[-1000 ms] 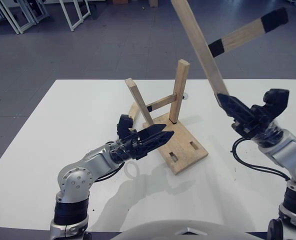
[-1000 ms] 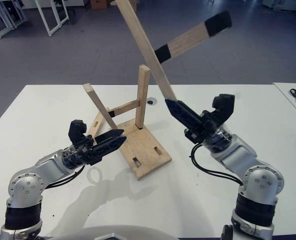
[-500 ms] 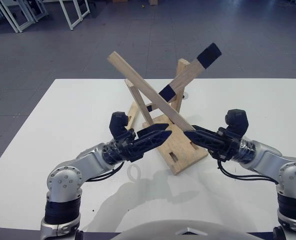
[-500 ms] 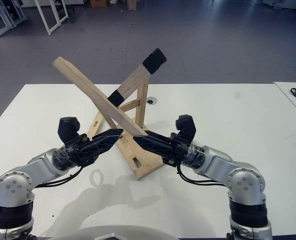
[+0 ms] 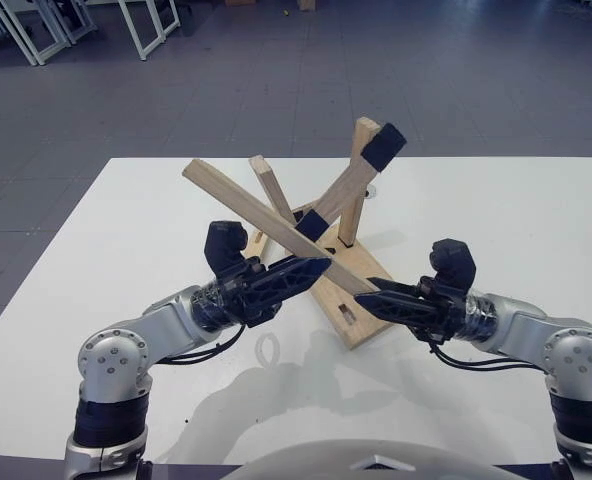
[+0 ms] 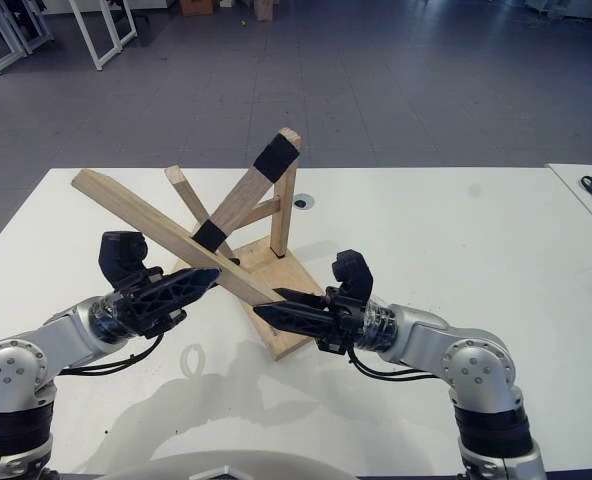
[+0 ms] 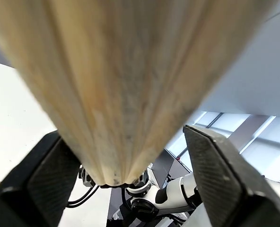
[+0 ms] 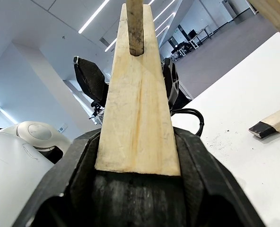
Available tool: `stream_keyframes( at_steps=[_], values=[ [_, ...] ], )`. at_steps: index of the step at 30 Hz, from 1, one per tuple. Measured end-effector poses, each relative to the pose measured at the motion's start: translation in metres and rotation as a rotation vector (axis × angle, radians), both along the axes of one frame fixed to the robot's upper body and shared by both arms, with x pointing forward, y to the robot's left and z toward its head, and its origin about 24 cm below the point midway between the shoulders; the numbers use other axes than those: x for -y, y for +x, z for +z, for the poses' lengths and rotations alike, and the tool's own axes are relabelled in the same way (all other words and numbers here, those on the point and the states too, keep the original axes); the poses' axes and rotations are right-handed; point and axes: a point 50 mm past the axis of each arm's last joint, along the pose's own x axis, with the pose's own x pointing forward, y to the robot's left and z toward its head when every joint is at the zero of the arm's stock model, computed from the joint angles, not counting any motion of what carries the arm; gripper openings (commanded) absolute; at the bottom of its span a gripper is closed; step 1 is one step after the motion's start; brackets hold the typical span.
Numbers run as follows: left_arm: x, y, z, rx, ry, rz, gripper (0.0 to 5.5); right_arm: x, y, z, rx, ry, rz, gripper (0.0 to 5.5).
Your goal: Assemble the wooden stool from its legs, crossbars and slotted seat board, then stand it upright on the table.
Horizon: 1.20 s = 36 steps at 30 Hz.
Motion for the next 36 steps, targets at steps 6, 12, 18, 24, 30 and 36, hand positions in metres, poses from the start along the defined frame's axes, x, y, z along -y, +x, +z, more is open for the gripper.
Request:
stream_keyframes(
  at_steps=[6,12,18,24,30,36],
  values=[
    [0.0,0.002,-0.002,-0.034,-0.011,0.01,2.33,-0.001,-0.002,-0.001,-0.002,-0.002,0.02,2.02],
    [0.001,0.003,-0.003,-0.072,-0.025,0.008,2.33,0.0,-0.002,-0.001,0.0,-0.021,0.022,2.39],
    [-0.01,0.012,0.0,-0.01,-0.17,0.141,2.12,-0.002,-0.003,-0.001,0.019,-0.05,0.03,3.49],
    [-0.015,0.019,-0.016,0.072,0.115,0.233,2.05,0.036,0.016,-0.007,0.059,-0.242,-0.15,4.48],
    [-0.014,0.029,-0.051,0.271,0.522,0.376,2.05,0.071,0.038,-0.034,0.076,-0.468,-0.374,4.58],
    [0.0,0.028,-0.053,0.291,0.443,0.391,2.05,0.062,0.031,-0.06,0.048,-0.552,-0.353,4.58]
  ],
)
